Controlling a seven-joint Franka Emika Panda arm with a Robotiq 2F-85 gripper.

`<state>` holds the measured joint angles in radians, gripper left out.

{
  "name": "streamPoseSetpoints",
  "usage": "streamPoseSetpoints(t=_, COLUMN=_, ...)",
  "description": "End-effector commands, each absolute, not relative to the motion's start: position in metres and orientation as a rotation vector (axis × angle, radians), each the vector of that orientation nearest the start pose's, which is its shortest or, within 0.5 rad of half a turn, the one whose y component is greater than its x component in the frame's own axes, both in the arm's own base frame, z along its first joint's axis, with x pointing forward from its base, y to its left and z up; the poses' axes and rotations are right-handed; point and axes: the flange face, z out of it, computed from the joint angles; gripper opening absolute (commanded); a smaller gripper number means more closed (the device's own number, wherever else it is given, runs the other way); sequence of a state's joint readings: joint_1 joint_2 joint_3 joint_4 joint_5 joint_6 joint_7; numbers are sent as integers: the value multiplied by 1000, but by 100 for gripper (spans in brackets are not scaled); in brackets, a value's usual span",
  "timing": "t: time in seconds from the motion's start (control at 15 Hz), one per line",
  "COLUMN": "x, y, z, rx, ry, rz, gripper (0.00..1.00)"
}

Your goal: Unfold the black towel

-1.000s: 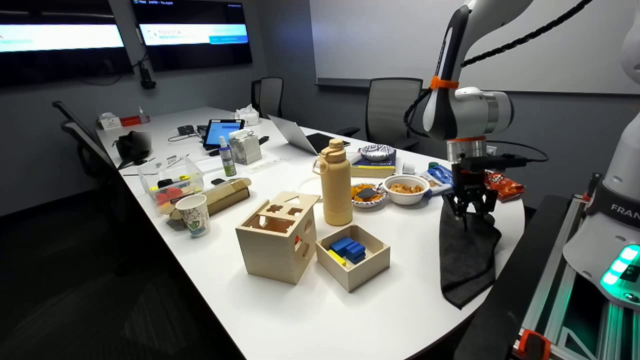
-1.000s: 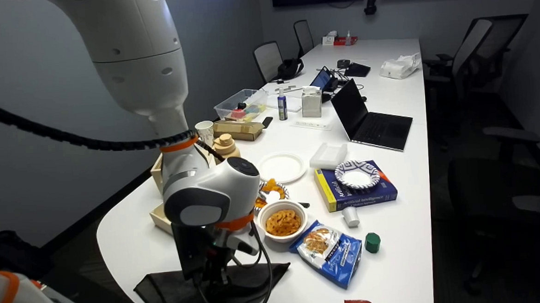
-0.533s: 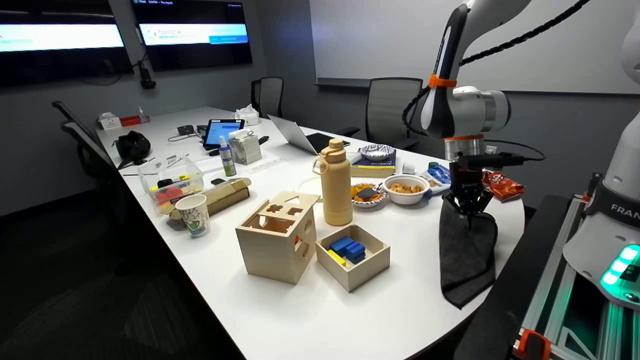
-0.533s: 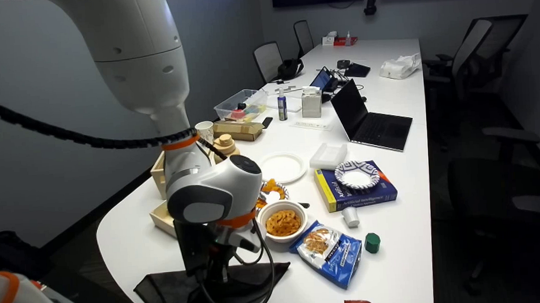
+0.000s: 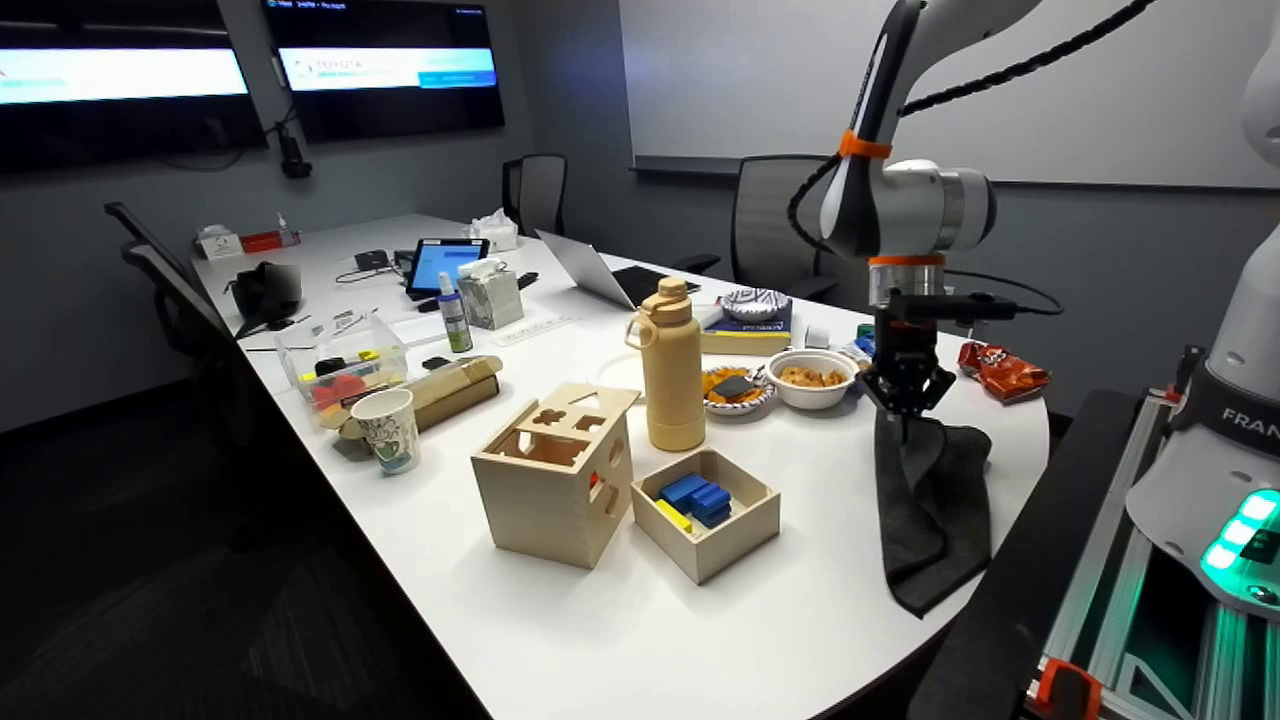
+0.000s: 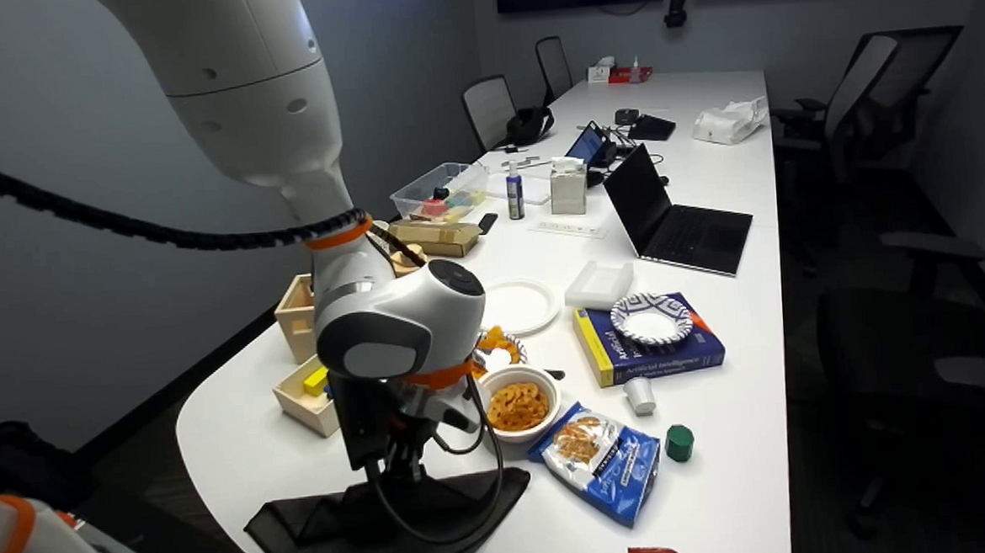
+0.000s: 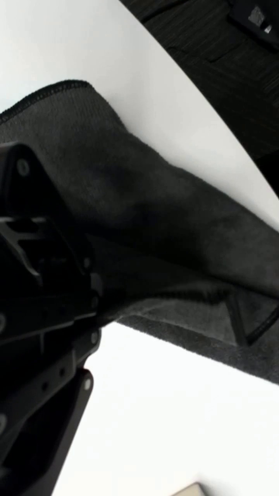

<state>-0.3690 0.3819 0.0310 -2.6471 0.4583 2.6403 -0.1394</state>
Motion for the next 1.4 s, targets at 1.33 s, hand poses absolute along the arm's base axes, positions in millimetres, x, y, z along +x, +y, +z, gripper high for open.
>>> streamPoseSetpoints(t=1.33, x=441, y=-100, z=56, rx=-2533, ry=1035, rz=266, gripper=0)
